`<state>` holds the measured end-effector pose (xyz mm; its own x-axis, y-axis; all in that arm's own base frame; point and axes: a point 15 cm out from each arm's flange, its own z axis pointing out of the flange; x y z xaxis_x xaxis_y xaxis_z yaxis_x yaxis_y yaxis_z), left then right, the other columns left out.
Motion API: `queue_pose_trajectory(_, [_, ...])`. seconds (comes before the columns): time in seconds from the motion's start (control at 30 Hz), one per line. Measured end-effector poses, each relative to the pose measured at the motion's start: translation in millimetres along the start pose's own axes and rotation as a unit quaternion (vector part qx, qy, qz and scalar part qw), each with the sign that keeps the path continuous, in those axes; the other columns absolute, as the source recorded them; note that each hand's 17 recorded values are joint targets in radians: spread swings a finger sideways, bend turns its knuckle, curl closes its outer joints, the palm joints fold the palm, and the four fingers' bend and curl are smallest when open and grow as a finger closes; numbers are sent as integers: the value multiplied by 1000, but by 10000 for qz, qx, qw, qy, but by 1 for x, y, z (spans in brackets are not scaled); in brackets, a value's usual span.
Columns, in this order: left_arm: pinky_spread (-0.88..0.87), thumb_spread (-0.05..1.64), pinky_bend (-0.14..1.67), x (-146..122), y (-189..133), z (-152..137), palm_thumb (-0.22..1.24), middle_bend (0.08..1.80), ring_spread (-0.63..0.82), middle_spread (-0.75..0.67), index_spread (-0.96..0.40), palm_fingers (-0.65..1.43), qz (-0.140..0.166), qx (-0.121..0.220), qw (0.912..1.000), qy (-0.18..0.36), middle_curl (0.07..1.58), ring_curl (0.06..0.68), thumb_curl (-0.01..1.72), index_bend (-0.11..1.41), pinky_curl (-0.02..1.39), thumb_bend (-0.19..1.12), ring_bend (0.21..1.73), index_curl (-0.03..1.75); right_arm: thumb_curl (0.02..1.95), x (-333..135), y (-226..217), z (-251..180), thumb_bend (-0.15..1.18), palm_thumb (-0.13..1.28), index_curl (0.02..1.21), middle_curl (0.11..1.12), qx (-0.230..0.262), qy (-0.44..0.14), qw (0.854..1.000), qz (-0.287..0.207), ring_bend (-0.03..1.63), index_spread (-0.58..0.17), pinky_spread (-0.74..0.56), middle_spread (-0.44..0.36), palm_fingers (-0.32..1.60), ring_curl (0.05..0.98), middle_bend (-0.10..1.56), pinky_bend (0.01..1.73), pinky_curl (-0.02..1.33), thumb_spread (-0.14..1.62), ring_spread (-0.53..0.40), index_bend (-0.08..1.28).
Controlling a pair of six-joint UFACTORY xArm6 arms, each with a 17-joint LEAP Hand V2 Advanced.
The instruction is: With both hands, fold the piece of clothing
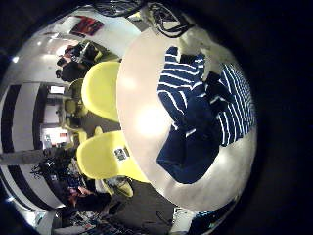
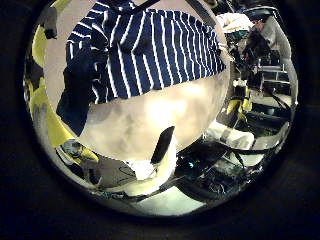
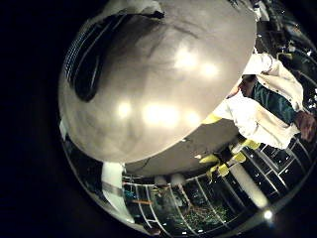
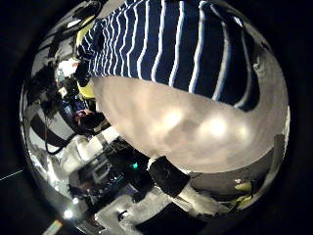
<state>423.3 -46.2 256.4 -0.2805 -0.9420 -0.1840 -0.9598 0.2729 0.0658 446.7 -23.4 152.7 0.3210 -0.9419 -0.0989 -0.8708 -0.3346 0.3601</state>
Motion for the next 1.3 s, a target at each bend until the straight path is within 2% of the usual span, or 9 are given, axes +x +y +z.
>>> queue_pose_trajectory(0.3, [97,1003,518,-4,7,-3,141,188,53,106,-63,159,-2,39,10000,-4,428,264,288,180,370,-26,791,478,339,17,0,17,-21,463,284,337,-445,592,9972,83,477,-342,330,16,48,239,219,512,246,1038,157,138])
queue_pose_trajectory(0.47, [98,1003,503,-7,6,-6,148,187,54,99,-65,172,-15,71,10000,2,412,260,290,182,363,-24,784,464,360,19,3,15,-12,543,272,357,-556,785,9953,46,573,-295,294,-16,242,262,284,501,243,1029,62,151])
queue_pose_trajectory(0.63, [98,1002,494,-6,5,-6,156,187,54,95,-65,185,-8,73,10000,5,401,254,290,183,360,-24,773,452,383,23,13,12,-9,622,271,402,-683,821,9943,77,702,-281,143,-90,487,287,421,473,219,1021,-94,168])
queue_pose_trajectory(0.73, [94,1009,484,-7,4,-6,165,186,48,93,-66,195,-15,77,10000,2,394,251,291,185,357,-24,768,446,402,28,17,4,-8,681,273,447,-653,937,9934,86,853,-314,-64,-177,783,331,520,587,222,1013,-211,164])
queue_pose_trajectory(0.83, [90,1010,477,-6,4,-7,167,189,46,93,-66,202,-11,83,10000,3,389,249,291,184,355,-25,761,441,416,35,20,-3,-10,718,292,490,-611,1037,9927,116,938,-347,-217,-218,905,382,583,677,254,1007,-261,181])
queue_pose_trajectory(0.9, [88,1011,471,-5,4,-7,167,187,45,86,-66,208,-6,84,10000,3,386,246,290,188,353,-26,755,439,432,39,23,-7,-7,766,332,538,-570,1041,9928,165,984,-391,-329,-250,1080,420,651,751,286,999,-284,241])
queue_pose_trajectory(0.97, [87,1016,464,-5,5,-7,181,187,44,83,-71,213,-2,68,10000,3,383,246,292,187,352,-22,755,438,447,44,27,-12,-1,808,369,571,-524,1038,9930,225,1003,-415,-372,-265,1125,444,699,793,312,992,-292,296])
queue_pose_trajectory(1.0, [86,1017,461,-5,5,-8,182,188,44,82,-72,216,2,69,10000,-1,382,246,291,188,351,-23,753,437,461,47,30,-15,0,841,418,604,-490,1036,9931,257,1025,-433,-394,-281,1203,467,746,861,345,987,-297,388])
queue_pose_trajectory(1.3, [52,1055,441,9,28,5,205,190,14,36,-102,281,143,-310,9994,84,383,236,287,194,343,-25,735,441,539,83,56,-33,19,1020,665,777,-227,1051,9922,633,1192,-443,-360,-283,1135,586,982,1142,513,993,-292,781])
